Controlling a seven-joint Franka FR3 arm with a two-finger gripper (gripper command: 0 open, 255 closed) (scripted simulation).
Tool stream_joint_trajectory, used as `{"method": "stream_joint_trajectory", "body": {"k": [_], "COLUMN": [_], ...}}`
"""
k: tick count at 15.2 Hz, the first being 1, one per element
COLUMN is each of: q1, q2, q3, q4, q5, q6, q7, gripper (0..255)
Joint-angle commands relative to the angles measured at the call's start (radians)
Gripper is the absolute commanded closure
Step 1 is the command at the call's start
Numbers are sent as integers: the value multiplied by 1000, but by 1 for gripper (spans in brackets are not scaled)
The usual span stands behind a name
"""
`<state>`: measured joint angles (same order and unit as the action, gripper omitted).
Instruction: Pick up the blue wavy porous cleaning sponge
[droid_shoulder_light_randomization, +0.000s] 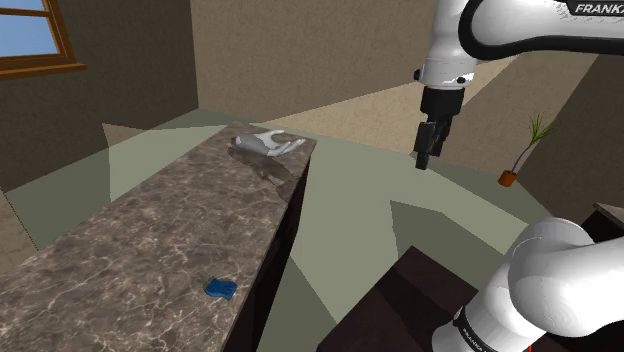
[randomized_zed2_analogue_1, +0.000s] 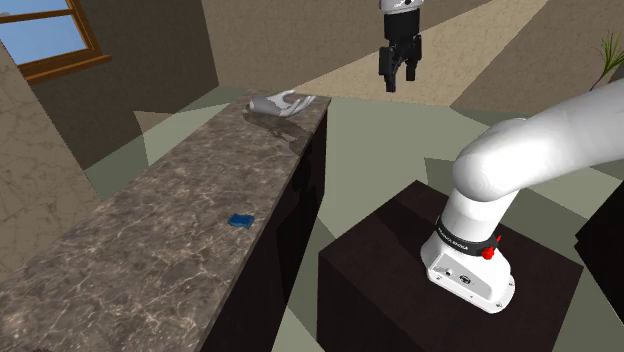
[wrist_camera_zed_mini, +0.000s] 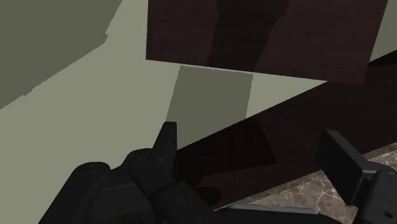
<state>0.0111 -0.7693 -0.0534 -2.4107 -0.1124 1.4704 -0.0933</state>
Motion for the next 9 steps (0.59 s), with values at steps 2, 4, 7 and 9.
{"method": "stream_joint_trajectory", "body": {"k": [2,4,7,9], "q1": [7,20,42,56], "q2": [11,37,87,128], "q3": [11,34,68,91], "q4": [-17,-49,-86,-104], "q5": [12,34,66,86], "q6": [29,88,179,242], "q7": [15,46,89,117], "gripper": [0,0,0,0]}}
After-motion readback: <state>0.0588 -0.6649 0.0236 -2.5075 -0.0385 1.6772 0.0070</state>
